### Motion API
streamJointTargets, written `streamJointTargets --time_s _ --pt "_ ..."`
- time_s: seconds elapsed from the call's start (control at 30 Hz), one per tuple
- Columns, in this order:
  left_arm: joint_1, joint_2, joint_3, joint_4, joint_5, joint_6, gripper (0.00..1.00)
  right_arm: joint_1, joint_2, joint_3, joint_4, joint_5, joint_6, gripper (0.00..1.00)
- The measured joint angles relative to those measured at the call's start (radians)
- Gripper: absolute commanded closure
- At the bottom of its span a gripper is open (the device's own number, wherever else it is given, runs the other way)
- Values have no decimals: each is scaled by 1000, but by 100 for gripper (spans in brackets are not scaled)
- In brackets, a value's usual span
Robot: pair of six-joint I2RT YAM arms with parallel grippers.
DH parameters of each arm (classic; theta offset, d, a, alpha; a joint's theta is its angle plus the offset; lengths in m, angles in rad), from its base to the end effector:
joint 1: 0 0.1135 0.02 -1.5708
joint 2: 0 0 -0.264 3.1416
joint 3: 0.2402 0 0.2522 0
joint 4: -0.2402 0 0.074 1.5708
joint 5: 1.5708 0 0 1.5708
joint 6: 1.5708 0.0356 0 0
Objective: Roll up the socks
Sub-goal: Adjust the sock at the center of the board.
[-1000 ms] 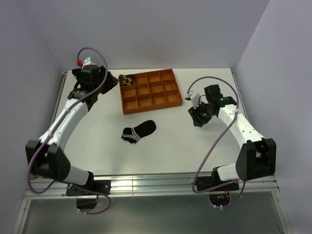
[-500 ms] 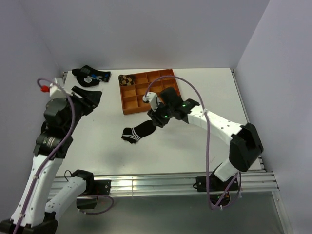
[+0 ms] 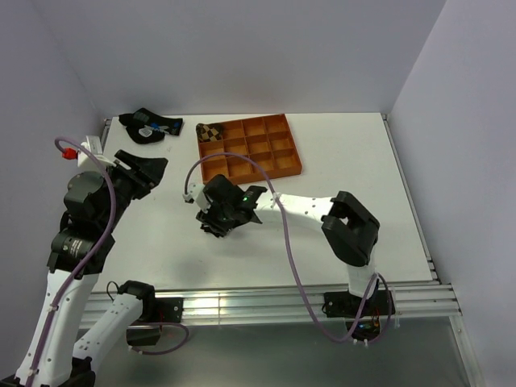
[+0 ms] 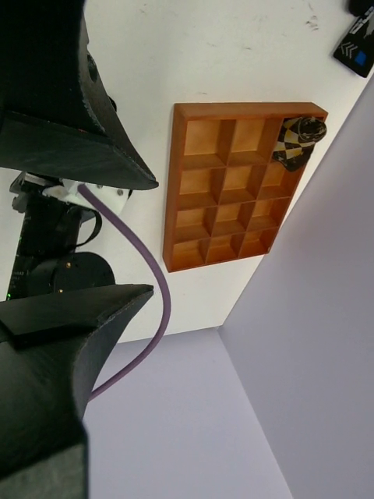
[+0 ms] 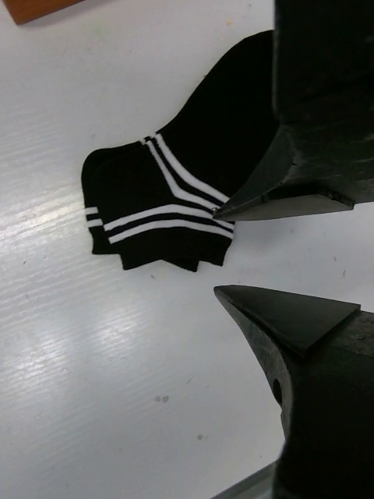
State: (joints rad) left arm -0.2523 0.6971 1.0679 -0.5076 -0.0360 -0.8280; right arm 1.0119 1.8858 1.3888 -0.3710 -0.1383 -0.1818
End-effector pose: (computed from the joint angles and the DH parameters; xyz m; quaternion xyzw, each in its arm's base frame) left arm 0.1288 -0.0319 0.4127 -0.2253 0.7193 -0.3262 0.5705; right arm 0.2166 0.3556 0.2171 -0.5461 0.7613 0.1978 0.2881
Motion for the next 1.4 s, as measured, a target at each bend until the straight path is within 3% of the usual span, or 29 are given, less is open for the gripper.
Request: streamJointTargets --time_s 0.57,1.07,1.17,1.23,1.4 --pt "0 -19 6 -43 13 33 42 35 181 110 1 47 35 48" --pt "0 -21 0 -48 13 49 42 35 195 90 -8 54 14 44" --pt "0 -21 -25 -32 13 48 42 35 191 69 -4 39 -2 47" --pt "0 -21 -50 -23 13 47 43 35 190 65 -3 33 -18 56" --pt "0 -25 -143 23 13 18 44 19 169 37 -9 -24 -55 64"
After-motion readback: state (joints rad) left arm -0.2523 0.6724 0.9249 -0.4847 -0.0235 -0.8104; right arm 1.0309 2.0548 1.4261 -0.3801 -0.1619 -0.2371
